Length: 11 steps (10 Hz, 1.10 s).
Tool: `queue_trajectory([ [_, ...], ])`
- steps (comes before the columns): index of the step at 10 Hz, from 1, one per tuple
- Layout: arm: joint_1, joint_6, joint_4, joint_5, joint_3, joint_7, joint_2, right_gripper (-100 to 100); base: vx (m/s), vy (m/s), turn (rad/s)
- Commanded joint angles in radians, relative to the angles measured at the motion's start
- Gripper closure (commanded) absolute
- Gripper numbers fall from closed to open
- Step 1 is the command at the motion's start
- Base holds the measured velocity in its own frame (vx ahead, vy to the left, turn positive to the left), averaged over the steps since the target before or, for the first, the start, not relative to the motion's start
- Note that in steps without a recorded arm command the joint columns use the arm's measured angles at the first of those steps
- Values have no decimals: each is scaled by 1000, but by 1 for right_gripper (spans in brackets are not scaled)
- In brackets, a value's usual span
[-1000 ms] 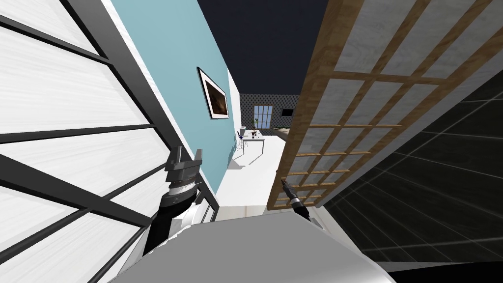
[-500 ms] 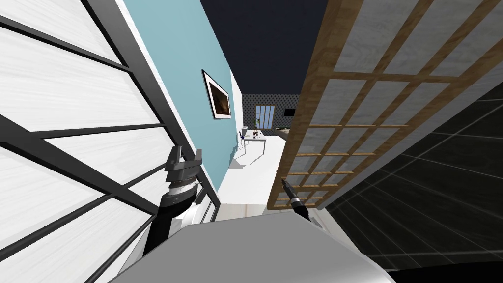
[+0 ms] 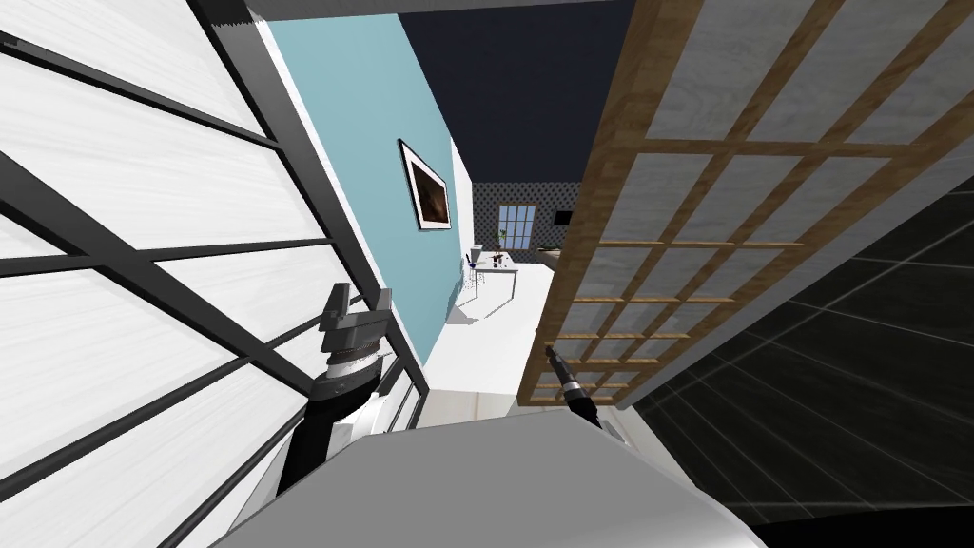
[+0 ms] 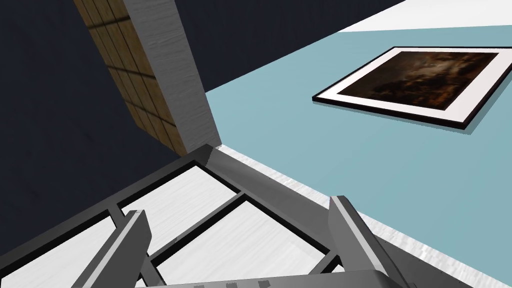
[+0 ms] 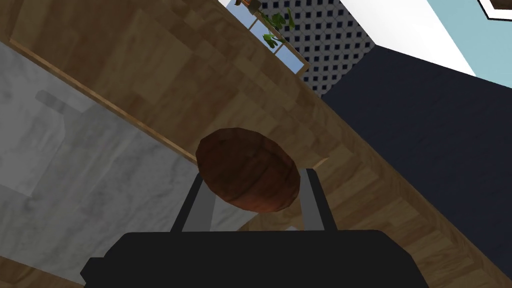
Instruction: Pull the door open
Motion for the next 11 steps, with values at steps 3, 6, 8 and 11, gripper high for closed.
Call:
queue_trajectory([
  [3,-4,5,3,-34,17,-95,3,100,-37,-18,59],
  [6,-8,11,5,-67,29,-172,2,100,-46,-28,72],
  [8,-9,14,6,-84,35,-218,1,100,-36,-17,58],
  [11,-13,20,7,-119,48,-295,0,100,-43,-23,74],
])
